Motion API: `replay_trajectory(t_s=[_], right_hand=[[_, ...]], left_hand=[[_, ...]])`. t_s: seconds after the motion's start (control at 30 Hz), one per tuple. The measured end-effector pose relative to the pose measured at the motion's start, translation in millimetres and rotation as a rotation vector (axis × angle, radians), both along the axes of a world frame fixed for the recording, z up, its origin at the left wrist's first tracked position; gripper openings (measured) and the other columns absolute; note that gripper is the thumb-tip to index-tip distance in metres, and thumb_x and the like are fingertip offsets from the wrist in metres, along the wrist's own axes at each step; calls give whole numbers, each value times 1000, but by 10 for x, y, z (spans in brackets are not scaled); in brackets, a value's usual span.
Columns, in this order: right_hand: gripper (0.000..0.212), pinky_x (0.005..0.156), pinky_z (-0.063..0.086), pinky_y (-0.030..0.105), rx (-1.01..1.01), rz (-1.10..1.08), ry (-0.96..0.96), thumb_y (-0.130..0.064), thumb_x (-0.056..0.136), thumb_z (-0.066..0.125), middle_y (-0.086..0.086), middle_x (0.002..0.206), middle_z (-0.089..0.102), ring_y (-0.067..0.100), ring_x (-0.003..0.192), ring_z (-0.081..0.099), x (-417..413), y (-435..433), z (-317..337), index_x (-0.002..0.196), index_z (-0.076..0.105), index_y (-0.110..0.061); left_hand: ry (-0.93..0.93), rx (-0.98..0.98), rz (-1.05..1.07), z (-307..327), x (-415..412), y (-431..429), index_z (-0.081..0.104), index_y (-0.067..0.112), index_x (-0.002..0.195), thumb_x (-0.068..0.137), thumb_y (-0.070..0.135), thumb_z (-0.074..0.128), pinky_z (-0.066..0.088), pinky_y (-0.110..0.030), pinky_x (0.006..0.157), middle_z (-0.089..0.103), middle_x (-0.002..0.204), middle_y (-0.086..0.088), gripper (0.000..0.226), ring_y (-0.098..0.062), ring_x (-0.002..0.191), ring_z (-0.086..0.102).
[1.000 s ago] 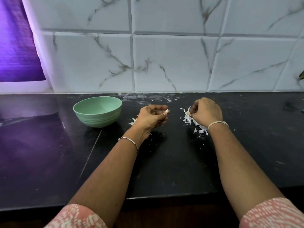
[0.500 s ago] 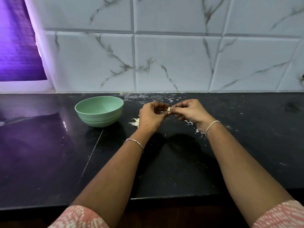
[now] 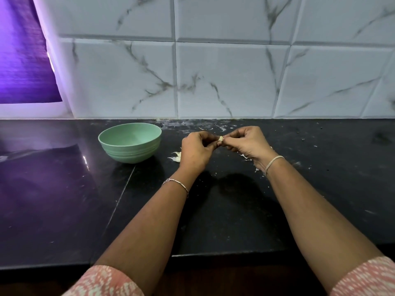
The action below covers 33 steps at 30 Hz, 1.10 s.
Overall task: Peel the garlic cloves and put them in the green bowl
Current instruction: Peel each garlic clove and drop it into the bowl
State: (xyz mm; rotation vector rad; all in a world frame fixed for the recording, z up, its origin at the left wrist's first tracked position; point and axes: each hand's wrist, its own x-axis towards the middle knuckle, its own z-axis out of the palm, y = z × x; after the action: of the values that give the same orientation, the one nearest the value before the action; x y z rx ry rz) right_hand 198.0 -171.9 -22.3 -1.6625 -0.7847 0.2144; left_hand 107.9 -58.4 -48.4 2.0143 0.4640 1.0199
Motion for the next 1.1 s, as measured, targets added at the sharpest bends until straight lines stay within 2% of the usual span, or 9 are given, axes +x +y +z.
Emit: replay_trajectory(t_s=[0.17,0.33,0.47,0.53,0.67,0.83,1.0,1.1], right_hand=[[16,58,49,21,28,-29,-29,-2,70,79,3,59,68,6,53,59,-4,36,-23,62,70,-13],[13,61,51,21,47,-39,-49,-7,67,82,2,63,70,7,59,62,-19,42,-32,63,72,-15],[12,61,51,21,72,-41,-37,-6,70,79,3,66,71,8,60,62,-17,56,-40,65,72,-15],[12,58,50,18,95,-18,0,-3,75,75,4,66,70,7,57,61,-22,61,-39,69,72,-13],[13,55,49,14,105,23,42,0,78,73,0,61,68,4,54,60,-58,51,-19,72,72,-10],[14,53,48,13,111,7,14,2,76,73,-3,58,68,3,52,60,-48,55,-19,70,72,-11],[15,57,49,18,98,-32,-37,-4,73,75,-1,62,67,7,56,59,-23,76,-39,66,71,-16],[13,62,50,22,42,-95,-118,-9,73,76,-2,64,68,8,61,60,30,95,-64,65,70,-18]], left_hand=[[3,10,3,-7,9,2,77,12,94,82,15,77,39,-2,57,62,65,14,13,9,54,53],[16,23,15,-6,-1,2,76,15,91,86,14,73,43,-7,61,61,63,18,6,8,55,54],[-1,-80,-5,-10,1,14,74,18,82,87,11,70,51,-23,66,66,65,9,10,-7,61,60],[-22,-136,-17,-17,12,27,73,20,79,87,10,69,51,-25,65,65,60,7,14,-11,58,60],[-54,-262,-65,-35,48,63,76,13,89,89,7,67,53,-28,67,64,59,6,10,-9,52,55],[-63,-335,-132,-50,62,56,74,6,97,88,4,68,58,-40,82,69,75,-7,12,-13,60,57],[-81,-377,-172,-49,44,43,72,14,84,90,6,66,57,-38,78,69,73,-4,12,-17,63,56],[-107,-457,-220,-34,33,25,71,10,85,93,9,64,54,-28,66,69,74,-2,11,-13,61,55]])
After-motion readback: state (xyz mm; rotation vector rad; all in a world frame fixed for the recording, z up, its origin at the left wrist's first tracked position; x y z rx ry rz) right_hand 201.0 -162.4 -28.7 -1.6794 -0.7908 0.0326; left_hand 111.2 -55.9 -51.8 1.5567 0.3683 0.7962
